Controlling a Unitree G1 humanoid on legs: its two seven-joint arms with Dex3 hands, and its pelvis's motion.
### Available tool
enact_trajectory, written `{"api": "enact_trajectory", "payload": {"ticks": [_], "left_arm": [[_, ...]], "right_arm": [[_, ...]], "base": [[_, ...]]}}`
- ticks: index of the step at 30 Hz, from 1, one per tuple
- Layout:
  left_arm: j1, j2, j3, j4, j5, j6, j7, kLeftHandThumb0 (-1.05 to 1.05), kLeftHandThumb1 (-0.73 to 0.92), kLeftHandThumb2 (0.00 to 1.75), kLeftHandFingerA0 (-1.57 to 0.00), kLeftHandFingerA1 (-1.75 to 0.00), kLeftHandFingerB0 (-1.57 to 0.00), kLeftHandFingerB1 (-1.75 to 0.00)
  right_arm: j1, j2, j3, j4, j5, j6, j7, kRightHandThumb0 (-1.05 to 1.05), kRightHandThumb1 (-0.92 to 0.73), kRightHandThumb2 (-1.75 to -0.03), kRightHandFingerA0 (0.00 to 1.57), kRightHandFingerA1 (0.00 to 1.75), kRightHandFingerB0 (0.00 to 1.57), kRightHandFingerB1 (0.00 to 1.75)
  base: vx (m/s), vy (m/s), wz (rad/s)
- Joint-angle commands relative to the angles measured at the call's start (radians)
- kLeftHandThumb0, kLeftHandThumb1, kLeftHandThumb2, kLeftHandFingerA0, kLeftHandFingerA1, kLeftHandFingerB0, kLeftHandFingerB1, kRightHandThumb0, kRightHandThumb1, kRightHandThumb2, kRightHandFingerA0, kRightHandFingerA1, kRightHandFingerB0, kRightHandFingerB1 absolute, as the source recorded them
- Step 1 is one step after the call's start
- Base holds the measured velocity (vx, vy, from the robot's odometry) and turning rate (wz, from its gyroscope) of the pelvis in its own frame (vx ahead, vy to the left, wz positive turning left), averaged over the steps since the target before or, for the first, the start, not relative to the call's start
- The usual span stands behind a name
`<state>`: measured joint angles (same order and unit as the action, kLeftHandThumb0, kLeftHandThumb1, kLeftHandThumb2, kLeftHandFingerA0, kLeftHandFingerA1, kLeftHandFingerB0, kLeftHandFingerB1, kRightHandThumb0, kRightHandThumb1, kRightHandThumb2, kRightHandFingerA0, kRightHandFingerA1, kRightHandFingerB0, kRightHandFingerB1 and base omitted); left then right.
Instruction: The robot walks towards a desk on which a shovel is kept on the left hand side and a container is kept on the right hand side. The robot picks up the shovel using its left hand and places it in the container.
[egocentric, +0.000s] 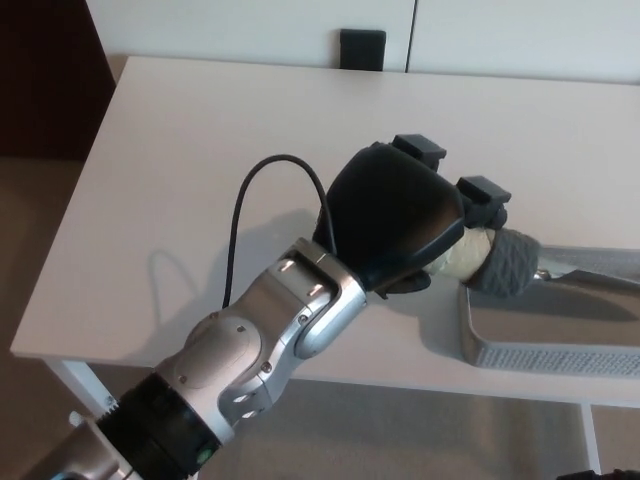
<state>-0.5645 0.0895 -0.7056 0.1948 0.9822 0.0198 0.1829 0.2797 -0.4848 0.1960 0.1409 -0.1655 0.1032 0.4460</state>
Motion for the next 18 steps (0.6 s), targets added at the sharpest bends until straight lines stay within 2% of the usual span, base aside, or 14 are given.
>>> {"api": "enact_trajectory", "payload": {"ticks": [1,3,6,7,8,9,10,11,12,14,15,16,17,18], "left_arm": [[-0.008,-0.014,0.005,0.047,0.007,-0.016,0.028,-0.37,0.64,0.63,-1.14,-1.53,-0.85,-0.64],[-0.015,-0.022,0.005,0.062,-0.001,-0.009,0.001,-0.41,0.65,0.69,-1.11,-1.51,-0.83,-0.66],[-0.029,-0.032,-0.003,0.075,-0.003,0.008,-0.057,-0.38,0.62,0.61,-1.12,-1.39,-0.8,-0.52],[-0.034,-0.036,-0.006,0.077,-0.006,0.009,-0.074,-0.38,0.64,0.64,-1.12,-1.39,-0.73,-0.53],[-0.038,-0.048,-0.011,0.078,-0.013,0.011,-0.099,-0.47,0.52,0.88,-1.22,-1.32,-0.59,-0.64],[-0.036,-0.059,-0.011,0.076,-0.019,0.013,-0.104,-0.47,0.52,0.88,-1.22,-1.32,-0.59,-0.64],[-0.044,-0.068,-0.016,0.07,-0.011,0.025,-0.125,-0.43,0.69,0.65,-1.12,-1.46,-0.57,-0.54],[-0.05,-0.08,-0.026,0.053,-0.006,0.053,-0.189,-0.4,0.54,1.01,-1.23,-1.26,-0.41,-0.62],[-0.058,-0.101,-0.026,0.045,-0.015,0.068,-0.22,-0.47,0.72,0.63,-1.01,-1.37,-0.44,-0.42],[-0.061,-0.12,-0.033,0.045,-0.013,0.071,-0.221,-0.52,0.75,0.63,-1.01,-1.23,-0.4,-0.36],[-0.065,-0.13,-0.044,0.056,0.004,0.064,-0.188,-0.58,0.61,0.98,-1.03,-1.05,-0.32,-0.49],[-0.074,-0.145,-0.061,0.067,0.025,0.064,-0.166,-0.62,0.76,0.63,-0.98,-0.95,-0.36,-0.32],[-0.079,-0.153,-0.067,0.075,0.027,0.061,-0.153,-0.68,0.63,0.95,-0.95,-0.95,-0.26,-0.46],[-0.083,-0.162,-0.072,0.08,0.029,0.063,-0.146,-0.66,0.77,0.63,-0.88,-0.79,-0.28,-0.32]], "right_arm": [[-0.004,-0.016,0.002,0.002,-0.01,-0.021,0.01,-0.55,-0.61,-0.59,0.77,0.45,0.59,0.39],[-0.004,-0.017,0.001,-0.007,-0.009,-0.012,0.013,-0.55,-0.61,-0.59,0.77,0.45,0.59,0.39],[-0.004,-0.017,0.001,-0.009,-0.009,-0.009,0.016,-0.54,-0.61,-0.59,0.76,0.44,0.6,0.39],[-0.005,-0.017,0.003,-0.01,-0.012,-0.006,0.017,-0.55,-0.61,-0.59,0.77,0.44,0.6,0.39],[-0.007,-0.018,0.006,-0.014,-0.017,0.001,0.018,-0.56,-0.61,-0.59,0.78,0.44,0.6,0.39],[-0.006,-0.019,0.006,-0.017,-0.019,0.004,0.017,-0.56,-0.61,-0.59,0.78,0.44,0.6,0.39],[-0.008,-0.017,0.001,-0.021,-0.013,0.007,0.018,-0.55,-0.6,-0.59,0.78,0.45,0.6,0.4],[-0.008,-0.016,-0.002,-0.021,-0.007,0.008,0.022,-0.55,-0.61,-0.59,0.77,0.45,0.6,0.4],[-0.012,-0.016,-0.002,-0.021,-0.008,0.003,0.022,-0.55,-0.61,-0.59,0.77,0.45,0.6,0.4],[-0.012,-0.018,-0.003,-0.017,-0.004,-0.001,0.027,-0.56,-0.61,-0.58,0.75,0.44,0.59,0.39],[-0.012,-0.019,-0.005,-0.018,-0.002,-0.003,0.03,-0.57,-0.61,-0.58,0.75,0.44,0.59,0.39],[-0.016,-0.018,-0.005,-0.011,0.0,-0.01,0.031,-0.6,-0.48,-0.85,0.66,0.59,0.53,0.54],[-0.017,-0.018,-0.006,-0.007,-0.001,-0.016,0.03,-0.6,-0.6,-0.58,0.75,0.44,0.58,0.39],[-0.017,-0.02,-0.005,-0.009,-0.004,-0.018,0.029,-0.57,-0.61,-0.59,0.74,0.44,0.58,0.4]], "base": [[0.0,0.0,0.0],[0.0,0.0,0.0],[0.0,0.0,0.0],[0.0,0.0,0.0],[0.0,0.0,0.0],[0.0,0.0,0.0],[0.0,0.0,0.0],[0.0,0.0,0.0],[0.0,0.0,0.0],[0.0,0.0,0.0],[0.0,0.0,0.0],[0.0,0.0,0.06],[0.0,0.0,0.08],[0.0,0.0,0.0]]}}
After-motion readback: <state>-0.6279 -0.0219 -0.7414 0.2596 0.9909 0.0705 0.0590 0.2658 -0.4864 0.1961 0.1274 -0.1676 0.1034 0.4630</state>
